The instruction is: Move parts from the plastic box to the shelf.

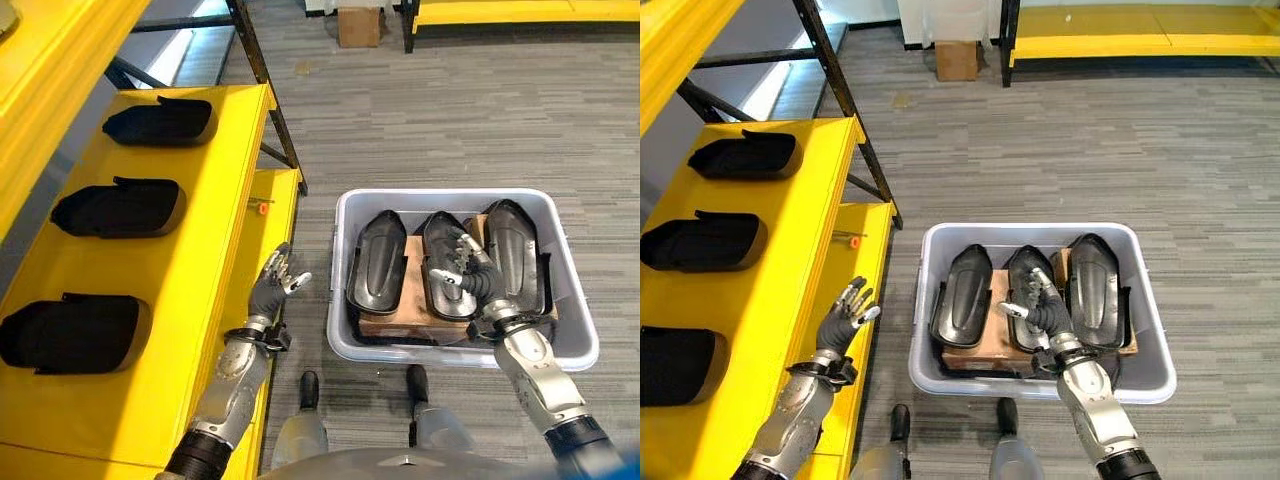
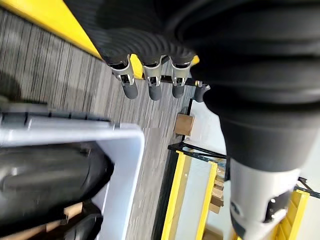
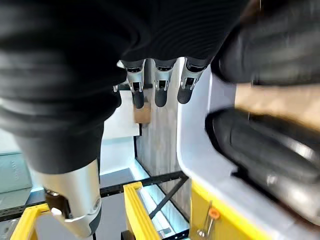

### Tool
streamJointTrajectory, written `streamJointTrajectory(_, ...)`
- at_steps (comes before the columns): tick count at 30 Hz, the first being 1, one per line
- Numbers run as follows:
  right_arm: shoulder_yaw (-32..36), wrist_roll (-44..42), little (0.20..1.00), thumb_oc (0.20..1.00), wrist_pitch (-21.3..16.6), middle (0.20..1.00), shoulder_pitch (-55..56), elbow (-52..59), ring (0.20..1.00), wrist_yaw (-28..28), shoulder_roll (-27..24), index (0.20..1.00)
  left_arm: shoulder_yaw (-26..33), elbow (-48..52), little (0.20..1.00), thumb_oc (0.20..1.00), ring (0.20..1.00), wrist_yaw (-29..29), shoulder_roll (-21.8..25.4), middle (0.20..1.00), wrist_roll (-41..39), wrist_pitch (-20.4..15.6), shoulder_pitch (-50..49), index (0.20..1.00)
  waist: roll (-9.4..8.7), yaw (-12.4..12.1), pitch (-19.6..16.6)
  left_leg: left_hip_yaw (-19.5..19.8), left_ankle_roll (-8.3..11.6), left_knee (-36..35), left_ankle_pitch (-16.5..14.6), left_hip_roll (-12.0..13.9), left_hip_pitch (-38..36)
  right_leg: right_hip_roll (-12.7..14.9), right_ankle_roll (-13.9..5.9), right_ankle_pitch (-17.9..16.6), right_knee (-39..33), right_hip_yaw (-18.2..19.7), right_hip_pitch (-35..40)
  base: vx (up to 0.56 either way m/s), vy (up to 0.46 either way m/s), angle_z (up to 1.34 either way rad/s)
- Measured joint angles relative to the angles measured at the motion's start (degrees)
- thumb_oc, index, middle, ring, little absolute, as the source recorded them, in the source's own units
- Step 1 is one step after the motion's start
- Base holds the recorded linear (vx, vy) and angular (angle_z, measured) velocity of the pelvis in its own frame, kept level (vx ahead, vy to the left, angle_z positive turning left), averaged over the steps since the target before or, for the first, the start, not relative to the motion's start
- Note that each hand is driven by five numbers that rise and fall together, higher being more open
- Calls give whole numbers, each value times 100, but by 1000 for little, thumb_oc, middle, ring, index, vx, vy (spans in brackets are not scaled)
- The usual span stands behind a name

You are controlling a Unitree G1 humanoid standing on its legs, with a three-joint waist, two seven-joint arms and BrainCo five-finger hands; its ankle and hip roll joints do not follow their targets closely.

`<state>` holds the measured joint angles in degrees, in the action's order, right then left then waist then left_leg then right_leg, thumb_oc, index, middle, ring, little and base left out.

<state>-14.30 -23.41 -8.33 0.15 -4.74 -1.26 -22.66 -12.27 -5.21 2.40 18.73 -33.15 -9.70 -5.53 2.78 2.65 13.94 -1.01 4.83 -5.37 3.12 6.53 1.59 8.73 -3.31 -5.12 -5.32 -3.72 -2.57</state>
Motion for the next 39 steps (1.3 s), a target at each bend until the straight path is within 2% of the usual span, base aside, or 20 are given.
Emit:
streamJointTrajectory(2,-155,4,1000,1000,0,1000,-20,29,1000,28,15,1000,52,21,1000,1000,1000,1,71,1000,0,-5,-28,1000,-34,-71,1,-112,-90,1,-57,-96,-68,97,-88,-78,-13,-23,5,19,74,-19)
streamJointTrajectory(5,-174,6,1000,1000,0,1000,-110,119,1000,42,19,1000,119,78,1000,1000,1000,7,113,1000,3,-36,-28,1000,-92,-60,-14,-174,-145,1,-93,-147,-92,141,-118,-99,1,-4,2,15,25,-8)
streamJointTrajectory(9,-175,7,1000,1000,0,1000,-278,179,1000,-5,16,1000,112,196,1000,1000,1000,8,101,1000,7,-74,-7,1000,-135,-36,-32,-248,-144,0,-96,-85,-154,79,-132,-90,0,14,16,0,-4,-15)
streamJointTrajectory(11,-212,136,1000,1000,-4,1000,-376,265,1000,-48,24,1000,118,195,1000,1000,1000,39,135,1000,10,-86,69,1000,-222,-39,-70,-370,-107,-3,-156,-67,-139,54,-248,32,-22,124,-85,-2,-6,-32)
streamJointTrajectory(14,-198,232,1000,1000,-5,1000,-411,273,1000,-150,11,1000,104,193,1000,1000,1000,49,127,1000,14,-87,25,1000,-234,63,-129,-504,-86,-9,-180,77,-121,-70,-218,26,-29,253,-209,-10,-16,-30)
streamJointTrajectory(16,-168,291,1000,1000,-15,1000,-398,278,1000,-239,-8,1000,96,193,1000,1000,1000,54,122,1000,62,-90,83,1000,-194,185,-174,-629,-69,-9,-167,162,-45,-171,-158,-30,-30,359,-366,-25,-24,-34)
streamJointTrajectory(22,141,693,1000,1000,-105,1000,-370,377,1000,-663,-93,1000,43,205,1000,1000,1000,180,63,1000,126,-248,307,1000,-41,410,-221,-916,-17,-3,-132,178,121,-217,-186,-145,-1,630,-714,-14,-17,-25)
streamJointTrajectory(28,580,942,1000,1000,-224,1000,-404,125,1000,-1062,-94,1000,37,204,1000,1000,1000,280,63,1000,126,-364,366,1000,53,421,-168,-1078,-11,-9,-141,198,154,-250,-179,-167,-28,779,-843,-16,-10,-14)
streamJointTrajectory(30,767,1251,1000,1000,-307,1000,-590,-129,1000,-1352,-136,1000,-24,200,1000,1000,1000,298,60,1000,126,-455,443,1000,191,431,-90,-1110,1,-8,-146,171,291,-242,-197,-185,-29,860,-1017,-40,-2,-14)
streamJointTrajectory(33,837,1419,1000,1000,-309,1000,-829,-355,1000,-1579,-270,1000,-129,196,1000,1000,1000,305,-29,1000,131,-479,681,1000,308,431,97,-1159,15,-6,-122,156,406,-245,-204,-280,-25,926,-1172,-26,-10,-11)
streamJointTrajectory(39,1022,1811,1000,1000,-331,1000,-1138,-483,1000,-2076,-336,1000,-180,185,1000,1000,1000,446,-35,1000,137,-495,1008,1000,355,462,430,-1265,15,-3,-119,166,490,-266,-205,-310,1,1011,-1310,-7,-14,-8)
